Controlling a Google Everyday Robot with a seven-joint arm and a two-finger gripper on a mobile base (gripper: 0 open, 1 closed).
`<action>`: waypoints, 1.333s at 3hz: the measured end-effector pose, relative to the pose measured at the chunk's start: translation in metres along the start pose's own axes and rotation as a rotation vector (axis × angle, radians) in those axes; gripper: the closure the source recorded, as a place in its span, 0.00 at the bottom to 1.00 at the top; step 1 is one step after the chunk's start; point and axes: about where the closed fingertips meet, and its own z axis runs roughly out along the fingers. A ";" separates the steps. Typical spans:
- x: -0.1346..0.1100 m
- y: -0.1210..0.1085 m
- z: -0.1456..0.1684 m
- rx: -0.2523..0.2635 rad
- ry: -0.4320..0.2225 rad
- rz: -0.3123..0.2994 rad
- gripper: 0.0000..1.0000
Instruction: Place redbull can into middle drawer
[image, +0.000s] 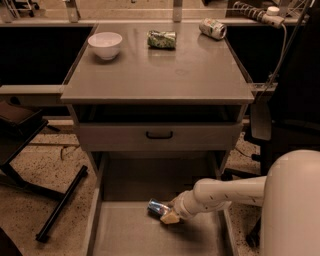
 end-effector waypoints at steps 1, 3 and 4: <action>0.000 0.000 0.000 0.000 0.000 0.000 0.35; 0.000 0.000 0.000 0.000 0.000 0.000 0.00; 0.000 0.000 0.000 0.000 0.000 0.000 0.00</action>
Offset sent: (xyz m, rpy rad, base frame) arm 0.0000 0.0000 0.0000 0.0000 0.0000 0.0000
